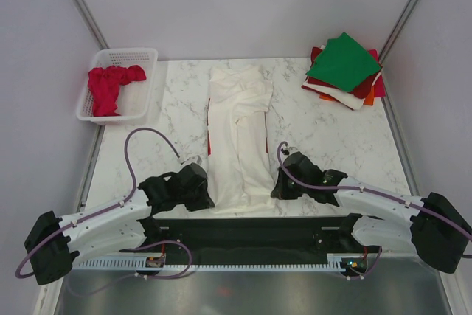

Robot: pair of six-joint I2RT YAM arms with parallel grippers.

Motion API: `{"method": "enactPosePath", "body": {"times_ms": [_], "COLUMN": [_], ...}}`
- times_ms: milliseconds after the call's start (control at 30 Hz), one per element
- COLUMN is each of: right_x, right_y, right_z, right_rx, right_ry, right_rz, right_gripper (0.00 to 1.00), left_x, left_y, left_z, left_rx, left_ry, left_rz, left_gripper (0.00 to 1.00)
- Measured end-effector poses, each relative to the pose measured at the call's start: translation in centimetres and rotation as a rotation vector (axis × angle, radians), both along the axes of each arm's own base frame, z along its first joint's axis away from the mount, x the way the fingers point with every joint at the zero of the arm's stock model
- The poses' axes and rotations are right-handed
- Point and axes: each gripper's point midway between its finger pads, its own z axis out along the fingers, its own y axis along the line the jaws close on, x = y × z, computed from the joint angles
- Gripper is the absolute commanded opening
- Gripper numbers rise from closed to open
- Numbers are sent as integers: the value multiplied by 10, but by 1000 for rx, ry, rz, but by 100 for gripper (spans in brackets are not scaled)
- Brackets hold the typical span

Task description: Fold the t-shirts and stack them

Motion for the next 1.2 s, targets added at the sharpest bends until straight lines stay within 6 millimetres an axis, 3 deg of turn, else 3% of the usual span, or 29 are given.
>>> {"method": "enactPosePath", "body": {"times_ms": [133, 267, 500, 633, 767, 933, 1200], "right_x": [2, 13, 41, 57, 76, 112, 168], "right_y": [3, 9, 19, 26, 30, 31, 23], "right_z": [11, 38, 101, 123, 130, 129, 102], "right_rx": [1, 18, 38, 24, -38, -129, -219], "right_ry": [-22, -90, -231, -279, -303, -308, -244], "right_rz": [10, 14, 1, -4, -16, -41, -76], "right_gripper": [0, 0, 0, 0, 0, 0, 0], "left_x": [-4, -3, 14, 27, 44, 82, 160], "left_y": [2, -1, -5, -6, -1, 2, 13], "left_z": [-1, 12, 87, 106, 107, 102, 95], "left_rx": [11, 1, 30, 93, 181, 276, 345], "left_ry": [9, 0, -71, -105, -102, -87, -73], "left_rz": [-12, -13, -19, -33, -29, -1, 42], "left_gripper": [2, 2, 2, 4, 4, 2, 2]}}
